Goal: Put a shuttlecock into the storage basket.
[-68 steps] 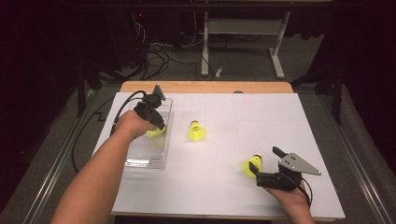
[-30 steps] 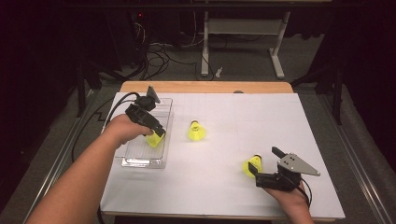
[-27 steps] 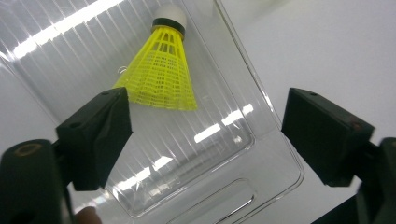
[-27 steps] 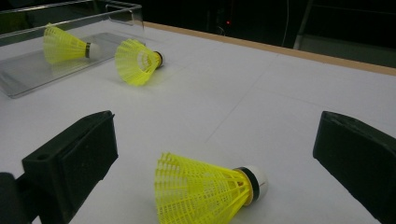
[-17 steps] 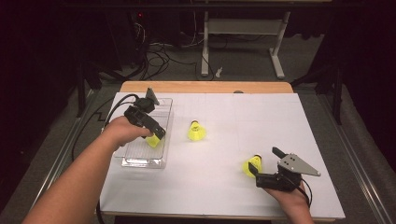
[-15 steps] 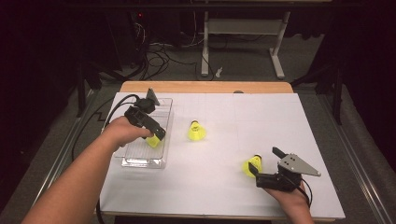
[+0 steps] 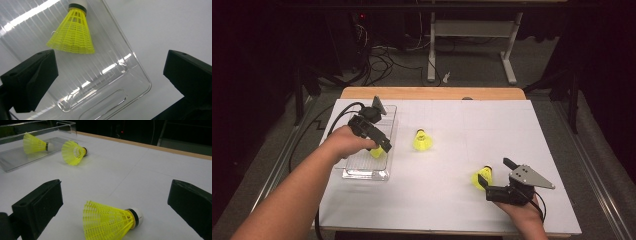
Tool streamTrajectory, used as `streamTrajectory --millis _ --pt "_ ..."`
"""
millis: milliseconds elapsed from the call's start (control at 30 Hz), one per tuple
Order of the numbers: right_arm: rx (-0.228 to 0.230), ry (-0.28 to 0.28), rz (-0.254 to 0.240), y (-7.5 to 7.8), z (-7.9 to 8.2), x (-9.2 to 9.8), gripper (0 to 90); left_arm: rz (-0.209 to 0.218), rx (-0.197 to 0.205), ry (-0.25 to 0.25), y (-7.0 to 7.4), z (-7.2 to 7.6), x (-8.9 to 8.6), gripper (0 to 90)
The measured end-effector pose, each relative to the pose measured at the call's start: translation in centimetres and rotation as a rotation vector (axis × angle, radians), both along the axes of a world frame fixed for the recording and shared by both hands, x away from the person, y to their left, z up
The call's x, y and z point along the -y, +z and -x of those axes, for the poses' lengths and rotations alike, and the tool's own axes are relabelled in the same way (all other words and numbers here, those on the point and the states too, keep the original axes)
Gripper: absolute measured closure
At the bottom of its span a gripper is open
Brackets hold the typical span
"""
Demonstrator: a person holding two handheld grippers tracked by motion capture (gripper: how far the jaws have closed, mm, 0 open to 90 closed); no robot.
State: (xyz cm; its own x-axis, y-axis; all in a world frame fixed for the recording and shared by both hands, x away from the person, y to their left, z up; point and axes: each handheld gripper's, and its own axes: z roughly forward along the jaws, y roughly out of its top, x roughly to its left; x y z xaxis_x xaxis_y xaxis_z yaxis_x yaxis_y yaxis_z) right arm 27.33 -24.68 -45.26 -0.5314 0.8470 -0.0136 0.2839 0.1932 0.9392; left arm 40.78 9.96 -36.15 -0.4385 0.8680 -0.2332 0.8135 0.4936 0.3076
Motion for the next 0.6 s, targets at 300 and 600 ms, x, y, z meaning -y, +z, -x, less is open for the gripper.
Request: streamTrajectory --millis 300,600 --pt "-0.002 -0.009 -0.007 0.0 -0.1 0.2 0.4 0.005 0.007 -0.044 0.2 0.6 1.4 0.9" --pt "-0.002 -0.001 -0.003 -0.1 -0.2 0.1 0.5 0.024 0.014 -0.08 0.4 1.4 2.6 0.9"
